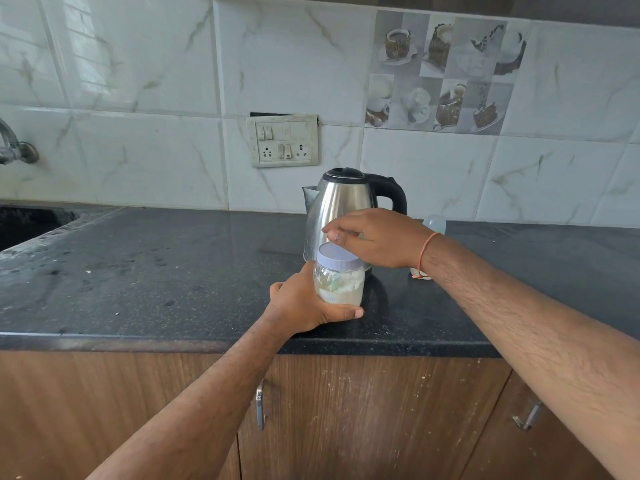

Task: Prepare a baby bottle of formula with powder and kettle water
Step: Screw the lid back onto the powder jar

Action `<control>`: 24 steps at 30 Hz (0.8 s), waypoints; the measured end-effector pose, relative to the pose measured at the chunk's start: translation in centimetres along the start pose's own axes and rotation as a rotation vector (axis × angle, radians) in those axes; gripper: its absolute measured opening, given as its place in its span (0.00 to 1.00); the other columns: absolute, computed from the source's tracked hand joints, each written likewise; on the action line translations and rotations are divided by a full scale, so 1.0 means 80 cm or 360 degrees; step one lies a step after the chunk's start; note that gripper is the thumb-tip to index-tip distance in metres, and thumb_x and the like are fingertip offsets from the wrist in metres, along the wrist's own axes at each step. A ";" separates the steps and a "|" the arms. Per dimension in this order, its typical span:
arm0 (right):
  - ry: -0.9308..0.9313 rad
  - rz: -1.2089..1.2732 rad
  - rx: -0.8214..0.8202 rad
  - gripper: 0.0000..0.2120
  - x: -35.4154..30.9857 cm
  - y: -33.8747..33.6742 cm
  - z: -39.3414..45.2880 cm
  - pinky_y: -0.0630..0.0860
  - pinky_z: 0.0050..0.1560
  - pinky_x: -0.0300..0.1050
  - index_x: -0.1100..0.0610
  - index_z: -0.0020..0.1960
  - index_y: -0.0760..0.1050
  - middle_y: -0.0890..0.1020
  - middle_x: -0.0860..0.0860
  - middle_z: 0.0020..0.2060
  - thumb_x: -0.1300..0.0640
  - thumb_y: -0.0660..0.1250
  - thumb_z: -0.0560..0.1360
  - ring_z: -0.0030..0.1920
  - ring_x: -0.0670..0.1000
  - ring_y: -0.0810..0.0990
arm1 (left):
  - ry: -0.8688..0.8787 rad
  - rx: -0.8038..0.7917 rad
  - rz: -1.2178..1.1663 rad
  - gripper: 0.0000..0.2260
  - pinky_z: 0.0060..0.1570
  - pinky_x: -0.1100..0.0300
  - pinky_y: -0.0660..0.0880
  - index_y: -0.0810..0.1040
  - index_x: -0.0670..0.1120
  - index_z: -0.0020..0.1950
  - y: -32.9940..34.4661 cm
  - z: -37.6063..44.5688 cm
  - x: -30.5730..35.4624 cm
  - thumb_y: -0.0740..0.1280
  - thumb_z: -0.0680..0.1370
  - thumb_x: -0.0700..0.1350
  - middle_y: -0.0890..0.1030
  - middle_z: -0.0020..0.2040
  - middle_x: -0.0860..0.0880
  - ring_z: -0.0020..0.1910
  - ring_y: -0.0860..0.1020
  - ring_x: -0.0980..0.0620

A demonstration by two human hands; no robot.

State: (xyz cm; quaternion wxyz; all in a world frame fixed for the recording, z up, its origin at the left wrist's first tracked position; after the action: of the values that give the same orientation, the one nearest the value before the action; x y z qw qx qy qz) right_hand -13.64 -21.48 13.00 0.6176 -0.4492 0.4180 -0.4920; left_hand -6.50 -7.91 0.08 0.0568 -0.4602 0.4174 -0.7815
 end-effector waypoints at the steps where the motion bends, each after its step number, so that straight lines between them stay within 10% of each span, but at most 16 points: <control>1: -0.0003 -0.0005 -0.0010 0.21 -0.001 0.001 0.000 0.77 0.65 0.54 0.41 0.70 0.79 0.84 0.43 0.64 0.37 0.53 0.87 0.63 0.48 0.81 | 0.0001 0.0000 0.0000 0.48 0.75 0.41 0.64 0.68 0.65 0.72 0.000 0.000 0.000 0.76 0.56 0.80 0.80 0.64 0.67 0.66 0.78 0.58; 8: 0.0144 -0.0281 0.0218 0.22 0.005 -0.011 -0.002 0.67 0.37 0.45 0.42 0.55 0.78 0.77 0.41 0.36 0.34 0.48 0.86 0.44 0.51 0.80 | -0.0010 -0.0008 -0.0003 0.50 0.76 0.41 0.62 0.67 0.65 0.74 0.001 0.000 -0.001 0.76 0.56 0.80 0.80 0.64 0.68 0.67 0.77 0.59; 14: 0.0129 -0.0047 0.0129 0.21 0.003 -0.007 -0.003 0.75 0.46 0.46 0.40 0.70 0.78 0.76 0.37 0.38 0.36 0.53 0.87 0.43 0.44 0.78 | -0.0022 -0.0007 -0.0004 0.50 0.77 0.41 0.61 0.67 0.64 0.74 -0.001 0.000 0.001 0.77 0.57 0.80 0.80 0.65 0.67 0.67 0.77 0.58; 18: 0.0185 -0.0207 0.0173 0.22 0.003 -0.011 -0.002 0.72 0.39 0.46 0.42 0.61 0.80 0.77 0.41 0.35 0.34 0.51 0.86 0.39 0.46 0.77 | -0.0026 -0.0013 0.0006 0.50 0.76 0.41 0.62 0.67 0.64 0.74 -0.001 -0.001 0.001 0.77 0.57 0.80 0.79 0.65 0.67 0.67 0.77 0.58; 24: -0.0044 -0.0322 -0.0086 0.33 -0.001 -0.002 0.006 0.76 0.63 0.51 0.35 0.78 0.69 0.79 0.39 0.71 0.22 0.53 0.78 0.68 0.47 0.78 | -0.0014 -0.0023 0.0011 0.49 0.76 0.41 0.62 0.67 0.67 0.74 -0.003 -0.002 0.003 0.77 0.57 0.80 0.79 0.64 0.68 0.67 0.77 0.59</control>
State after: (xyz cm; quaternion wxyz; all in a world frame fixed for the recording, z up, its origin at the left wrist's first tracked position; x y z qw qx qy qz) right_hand -13.21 -21.37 13.31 0.5579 -0.5125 0.3752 -0.5342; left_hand -6.67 -7.79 0.32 0.0580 -0.4625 0.4244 -0.7762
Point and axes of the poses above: each hand's wrist, its own z-axis towards the middle knuckle, its own y-axis out of the palm, x = y × z, the point moved 5 cm from there along z, towards the middle knuckle
